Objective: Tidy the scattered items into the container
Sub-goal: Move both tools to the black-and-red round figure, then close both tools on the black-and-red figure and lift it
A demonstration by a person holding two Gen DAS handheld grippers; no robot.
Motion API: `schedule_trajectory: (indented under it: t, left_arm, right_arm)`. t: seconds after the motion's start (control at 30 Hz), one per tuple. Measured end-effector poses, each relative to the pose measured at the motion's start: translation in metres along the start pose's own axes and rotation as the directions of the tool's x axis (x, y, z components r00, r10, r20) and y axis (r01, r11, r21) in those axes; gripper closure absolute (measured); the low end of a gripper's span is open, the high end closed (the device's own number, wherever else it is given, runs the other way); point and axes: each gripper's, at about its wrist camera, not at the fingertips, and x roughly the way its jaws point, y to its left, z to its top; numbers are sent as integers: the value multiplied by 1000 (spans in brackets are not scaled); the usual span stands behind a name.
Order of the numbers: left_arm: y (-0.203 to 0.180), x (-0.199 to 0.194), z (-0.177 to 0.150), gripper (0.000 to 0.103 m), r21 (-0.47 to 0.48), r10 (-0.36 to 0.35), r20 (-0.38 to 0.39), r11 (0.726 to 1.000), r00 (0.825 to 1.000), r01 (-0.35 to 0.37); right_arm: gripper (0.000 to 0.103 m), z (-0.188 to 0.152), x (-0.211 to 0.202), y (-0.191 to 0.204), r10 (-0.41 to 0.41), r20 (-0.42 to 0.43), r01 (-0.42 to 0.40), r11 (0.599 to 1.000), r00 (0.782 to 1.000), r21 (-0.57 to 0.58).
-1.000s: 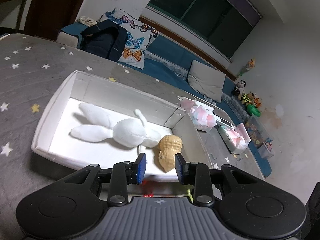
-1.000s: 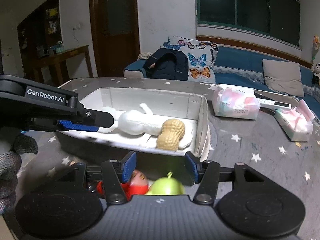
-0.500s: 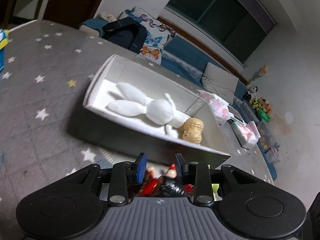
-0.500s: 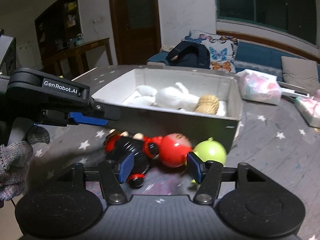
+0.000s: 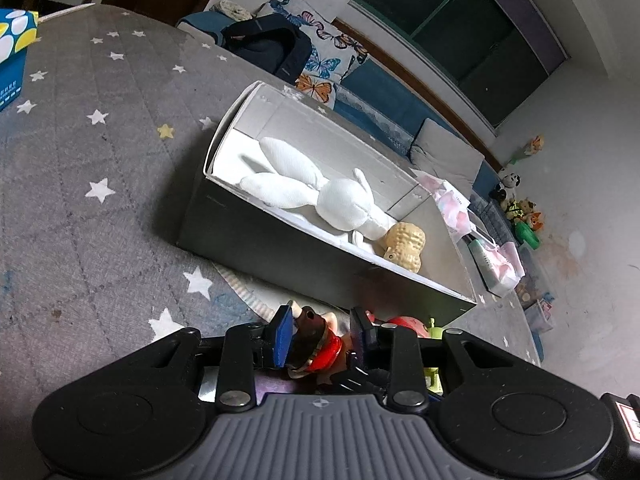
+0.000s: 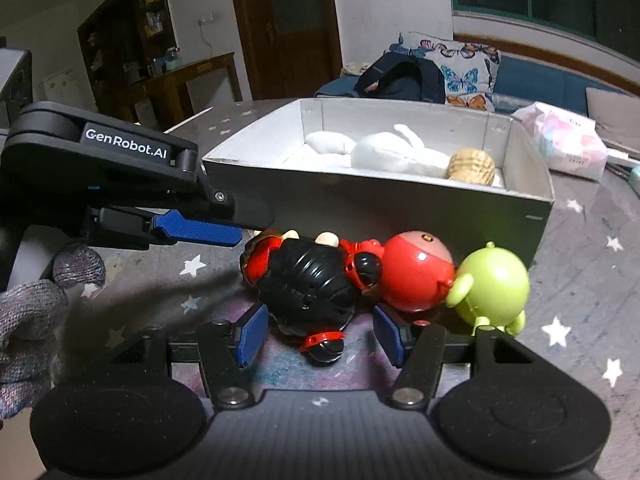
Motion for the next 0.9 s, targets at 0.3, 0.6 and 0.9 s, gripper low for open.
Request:
schedule_trajectory:
  t: [0.3,0.6,0.9]
  left_arm:
    - [3,8,1,69,-2,0,-31,1000,1000,0]
    - [4,13,-1,70,-3,13,-43,1000,999,-13]
    - [1,14,-1,70,34,26,-38,999,999,-24]
  right_arm:
    - [43,1,7,1,16,-10,-16,1000,1000,19]
    - [42,5,13,3,26,-15,-26,999,1000,33]
    - [43,5,19,5,22,-24,-21,999,999,47]
